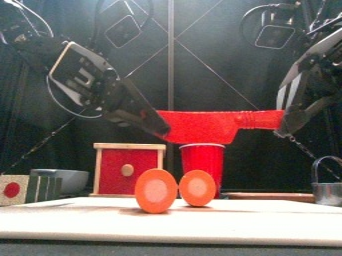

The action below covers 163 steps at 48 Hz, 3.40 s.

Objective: Drop knife

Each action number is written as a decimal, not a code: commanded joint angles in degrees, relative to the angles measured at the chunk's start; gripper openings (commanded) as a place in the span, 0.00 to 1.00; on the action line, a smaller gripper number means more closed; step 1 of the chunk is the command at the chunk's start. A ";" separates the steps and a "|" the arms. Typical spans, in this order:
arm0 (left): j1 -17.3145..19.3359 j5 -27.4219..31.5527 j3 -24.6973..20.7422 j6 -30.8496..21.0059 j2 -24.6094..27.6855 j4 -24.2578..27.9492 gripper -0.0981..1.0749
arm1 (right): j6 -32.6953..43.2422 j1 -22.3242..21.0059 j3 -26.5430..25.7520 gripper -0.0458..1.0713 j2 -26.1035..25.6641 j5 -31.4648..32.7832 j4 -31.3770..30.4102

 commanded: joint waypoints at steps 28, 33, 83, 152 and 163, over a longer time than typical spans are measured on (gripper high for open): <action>3.34 -0.79 -0.62 2.29 -4.39 0.35 0.45 | 0.09 -0.44 0.18 0.24 -7.38 5.54 0.00; 3.60 -1.32 -0.62 2.20 -4.39 0.26 0.49 | 0.00 -0.44 0.18 0.24 -7.47 5.54 -0.09; 3.78 -18.63 4.39 2.55 -5.63 -4.13 0.75 | 9.23 -3.96 0.79 0.24 -19.16 17.58 34.80; 5.62 -19.34 5.98 2.55 -6.06 -2.81 0.75 | 45.62 -1.85 5.71 0.65 -10.28 7.38 43.42; 5.80 -19.34 6.94 2.64 -6.33 -2.81 0.75 | 45.53 -0.53 4.48 0.67 -4.83 2.20 44.65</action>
